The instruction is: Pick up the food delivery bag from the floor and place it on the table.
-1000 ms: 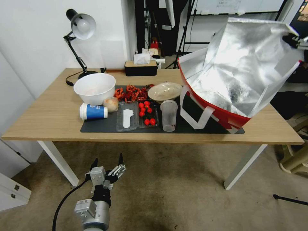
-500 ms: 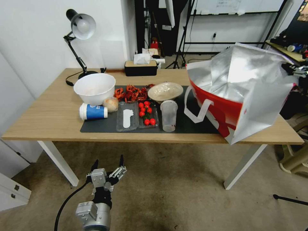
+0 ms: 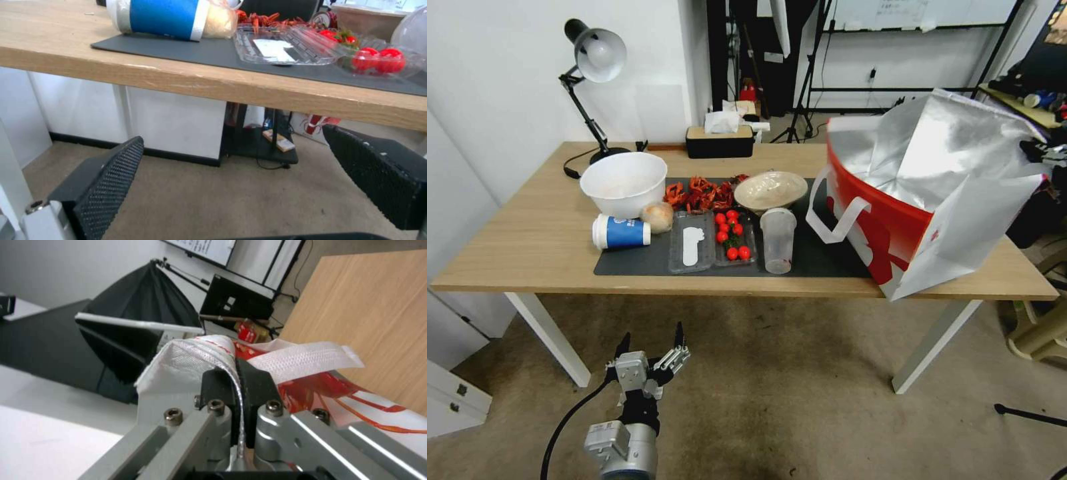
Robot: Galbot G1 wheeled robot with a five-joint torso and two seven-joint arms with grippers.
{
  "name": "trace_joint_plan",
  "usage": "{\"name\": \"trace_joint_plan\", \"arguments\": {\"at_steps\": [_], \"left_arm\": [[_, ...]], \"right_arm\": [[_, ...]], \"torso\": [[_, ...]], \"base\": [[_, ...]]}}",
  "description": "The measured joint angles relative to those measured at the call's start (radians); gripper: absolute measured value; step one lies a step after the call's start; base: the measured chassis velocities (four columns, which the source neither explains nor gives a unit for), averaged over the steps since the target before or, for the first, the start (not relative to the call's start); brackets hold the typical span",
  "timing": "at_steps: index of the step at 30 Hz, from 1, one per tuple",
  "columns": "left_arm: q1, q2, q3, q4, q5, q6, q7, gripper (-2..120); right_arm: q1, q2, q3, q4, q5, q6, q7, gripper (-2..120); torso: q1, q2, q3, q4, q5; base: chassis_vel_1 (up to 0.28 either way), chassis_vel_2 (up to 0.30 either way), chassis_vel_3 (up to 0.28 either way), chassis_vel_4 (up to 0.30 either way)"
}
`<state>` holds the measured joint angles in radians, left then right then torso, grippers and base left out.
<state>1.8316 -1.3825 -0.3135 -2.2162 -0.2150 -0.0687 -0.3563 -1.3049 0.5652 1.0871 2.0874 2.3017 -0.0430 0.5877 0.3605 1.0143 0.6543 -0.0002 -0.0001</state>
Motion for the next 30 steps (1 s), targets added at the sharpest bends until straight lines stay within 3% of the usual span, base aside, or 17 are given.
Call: {"name": "trace_joint_plan", "arguments": {"at_steps": [19,30], "left_arm": [[-0.004,-0.003,-0.003,0.015,0.003,-0.004,0.001,100],[-0.003,-0.007,-0.002,0.021,0.005,-0.006,0.001,100]], "right_arm": [[0.210,0.092,-0.172,-0.065,-0.102,0.066,0.053,0],[0.258,0.119,-0.250,-0.085,-0.144,0.065,0.065,0]], "torso": [[0.000,0.000,0.000,0.0001,0.0000],[0.000,0.000,0.000,0.0001,0.0000]], "base": [[0.000,0.000,0.000,0.000],[0.000,0.000,0.000,0.000]]}}
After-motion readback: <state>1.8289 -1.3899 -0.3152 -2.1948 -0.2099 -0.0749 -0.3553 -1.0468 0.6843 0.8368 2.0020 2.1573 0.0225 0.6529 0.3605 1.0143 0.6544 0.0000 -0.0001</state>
